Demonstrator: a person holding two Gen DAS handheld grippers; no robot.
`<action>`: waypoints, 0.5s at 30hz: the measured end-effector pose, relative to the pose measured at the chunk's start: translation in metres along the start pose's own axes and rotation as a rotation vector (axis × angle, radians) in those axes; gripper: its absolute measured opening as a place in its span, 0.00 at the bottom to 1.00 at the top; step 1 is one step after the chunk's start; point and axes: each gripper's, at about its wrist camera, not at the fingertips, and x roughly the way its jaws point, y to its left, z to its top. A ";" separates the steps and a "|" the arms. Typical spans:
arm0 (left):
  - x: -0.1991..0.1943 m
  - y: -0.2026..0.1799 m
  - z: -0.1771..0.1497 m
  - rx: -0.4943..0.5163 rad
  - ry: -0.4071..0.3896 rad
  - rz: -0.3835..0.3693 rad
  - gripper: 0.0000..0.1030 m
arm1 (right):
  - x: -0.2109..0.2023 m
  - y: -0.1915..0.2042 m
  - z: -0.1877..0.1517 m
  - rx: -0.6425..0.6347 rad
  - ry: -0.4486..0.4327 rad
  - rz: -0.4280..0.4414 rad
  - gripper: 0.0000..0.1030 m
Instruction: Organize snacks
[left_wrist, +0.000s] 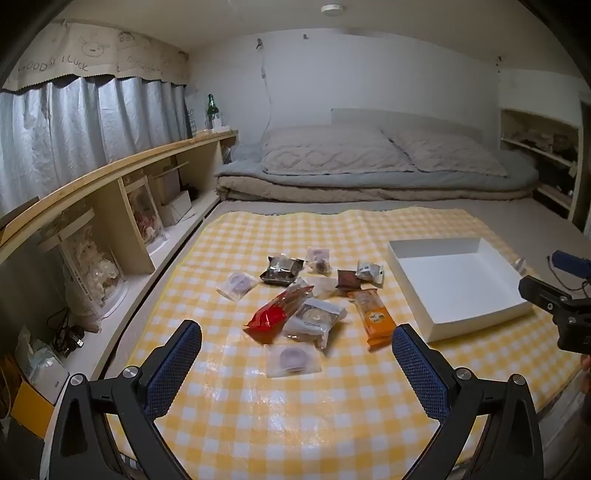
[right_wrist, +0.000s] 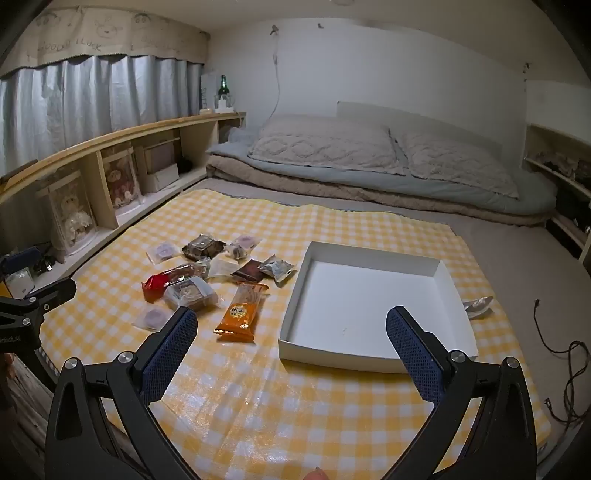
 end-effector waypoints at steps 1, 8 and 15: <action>0.000 0.000 0.000 -0.001 0.001 0.000 1.00 | 0.000 0.000 0.000 0.008 0.005 0.004 1.00; 0.000 -0.001 0.000 -0.003 -0.002 0.000 1.00 | 0.000 0.000 0.000 0.005 0.004 0.004 1.00; 0.000 -0.003 0.005 -0.007 -0.006 -0.005 1.00 | 0.000 0.001 0.000 0.001 0.003 0.000 1.00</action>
